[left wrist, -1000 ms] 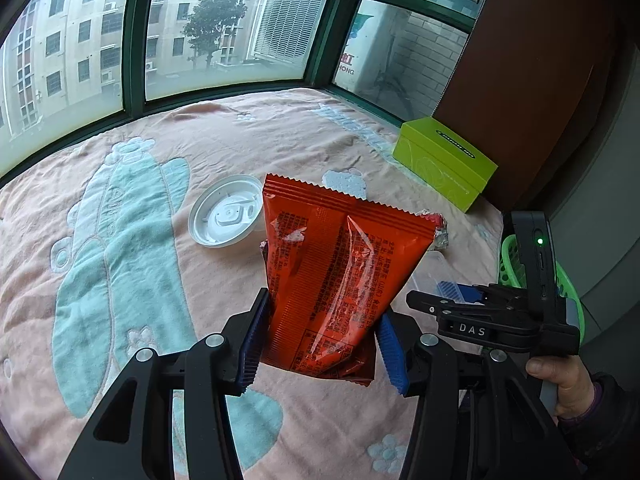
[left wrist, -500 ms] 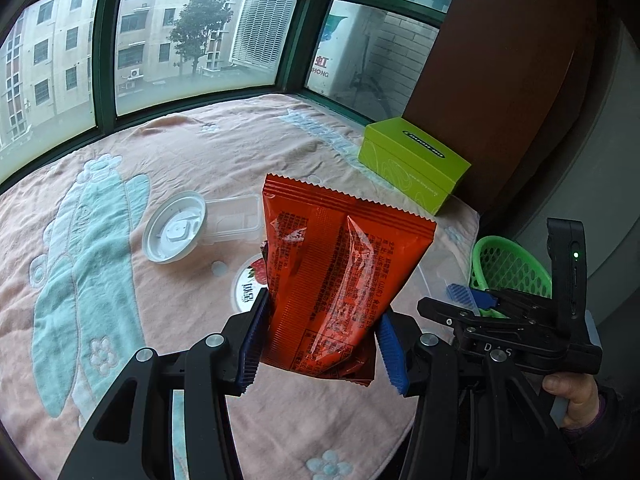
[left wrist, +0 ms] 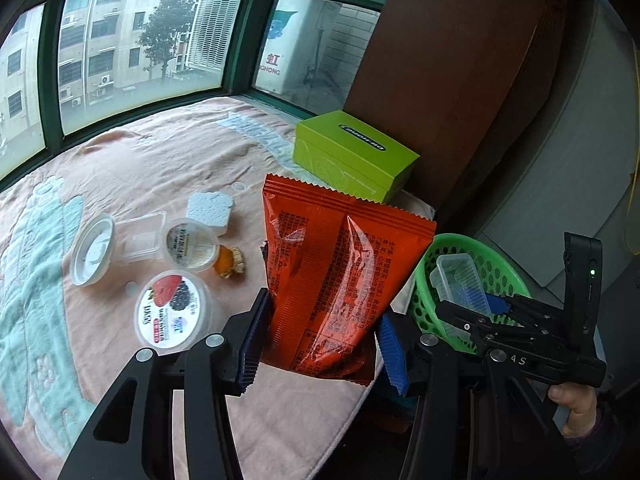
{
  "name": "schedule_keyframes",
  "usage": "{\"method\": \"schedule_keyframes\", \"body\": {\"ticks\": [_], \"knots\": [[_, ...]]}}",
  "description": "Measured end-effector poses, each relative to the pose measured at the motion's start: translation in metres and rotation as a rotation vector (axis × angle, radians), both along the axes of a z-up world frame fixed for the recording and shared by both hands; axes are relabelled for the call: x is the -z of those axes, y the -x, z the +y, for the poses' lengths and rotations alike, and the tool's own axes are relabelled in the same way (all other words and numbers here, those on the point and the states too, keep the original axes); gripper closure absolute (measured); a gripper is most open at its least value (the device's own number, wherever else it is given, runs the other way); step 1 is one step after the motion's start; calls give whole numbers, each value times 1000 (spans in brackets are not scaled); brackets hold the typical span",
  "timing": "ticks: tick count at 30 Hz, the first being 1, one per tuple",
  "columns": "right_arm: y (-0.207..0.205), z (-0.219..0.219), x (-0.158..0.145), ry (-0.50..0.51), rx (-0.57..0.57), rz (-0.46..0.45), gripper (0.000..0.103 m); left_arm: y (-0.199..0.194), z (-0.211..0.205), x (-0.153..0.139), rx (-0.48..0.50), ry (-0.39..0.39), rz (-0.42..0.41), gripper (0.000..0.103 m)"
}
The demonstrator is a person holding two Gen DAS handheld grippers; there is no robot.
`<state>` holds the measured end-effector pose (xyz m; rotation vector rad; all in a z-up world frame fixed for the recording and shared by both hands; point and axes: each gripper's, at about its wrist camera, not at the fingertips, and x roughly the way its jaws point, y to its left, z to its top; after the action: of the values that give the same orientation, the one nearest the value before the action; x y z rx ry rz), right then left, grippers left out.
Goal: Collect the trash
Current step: 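Grasp the clear rectangular plastic tray with the right tool while the left tool holds the bag, then carry both items over the green basket and release the tray from the right tool, then open the left tool over the green basket to drop the orange bag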
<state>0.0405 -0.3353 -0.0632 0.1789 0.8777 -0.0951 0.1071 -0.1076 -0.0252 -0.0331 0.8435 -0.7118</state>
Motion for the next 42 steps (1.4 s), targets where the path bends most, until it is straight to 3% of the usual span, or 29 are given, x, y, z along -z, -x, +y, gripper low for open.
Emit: {"method": "schedule_keyframes", "body": {"ticks": [20,42], "knots": [[65,-112,5,9,243,-1,40,29,-114,-22,183,25,-20,54],[117,-150,-15,-16,337,-95,21,59,-202,-9,312,-4,24,53]]}}
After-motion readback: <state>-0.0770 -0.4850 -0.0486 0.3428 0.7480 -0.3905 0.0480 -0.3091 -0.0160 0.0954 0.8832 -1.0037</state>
